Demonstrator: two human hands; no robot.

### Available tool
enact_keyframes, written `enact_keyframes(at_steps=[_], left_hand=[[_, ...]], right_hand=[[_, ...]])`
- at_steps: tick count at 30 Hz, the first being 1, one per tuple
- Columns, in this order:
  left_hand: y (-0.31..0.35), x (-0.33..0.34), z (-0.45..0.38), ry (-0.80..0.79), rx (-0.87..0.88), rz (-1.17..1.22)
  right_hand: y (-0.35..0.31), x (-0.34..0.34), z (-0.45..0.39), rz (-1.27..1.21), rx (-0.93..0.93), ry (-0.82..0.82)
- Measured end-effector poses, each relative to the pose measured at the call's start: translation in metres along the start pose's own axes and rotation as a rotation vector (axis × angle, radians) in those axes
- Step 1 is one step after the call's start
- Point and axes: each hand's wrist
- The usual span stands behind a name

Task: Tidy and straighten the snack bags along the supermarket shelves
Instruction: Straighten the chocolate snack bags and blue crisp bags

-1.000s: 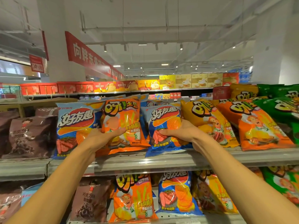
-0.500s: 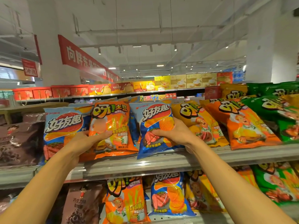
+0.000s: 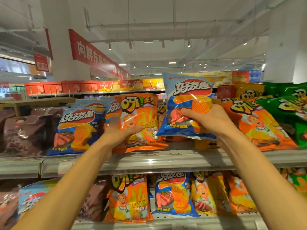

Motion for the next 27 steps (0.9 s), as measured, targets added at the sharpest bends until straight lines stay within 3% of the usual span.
enact_keyframes(at_steps=[8, 16, 18, 23, 27], left_hand=[[0.037, 0.083, -0.012, -0.228, 0.033, 0.117], [0.042, 0.086, -0.01, -0.293, 0.17, -0.101], [0.036, 0.073, 0.002, -0.16, 0.233, -0.285], [-0.041, 0.02, 0.054, 0.493, 0.463, -0.926], [-0.09, -0.02, 0.091, 0.69, 0.429, -1.122]], right_hand=[[0.015, -0.043, 0.044, 0.018, 0.013, 0.135], [0.014, -0.016, 0.058, 0.091, -0.026, 0.145], [0.009, 0.003, 0.058, 0.059, -0.044, 0.141], [0.009, 0.067, 0.049, 0.104, -0.027, 0.063], [0.025, 0.139, 0.033, 0.191, -0.037, 0.027]])
Point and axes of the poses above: each hand's wrist, its own z-axis away from the middle knuckle, its own x-axis out of the palm, y = z × x, and after that the axes turned 15 degrees about -z, right-handed
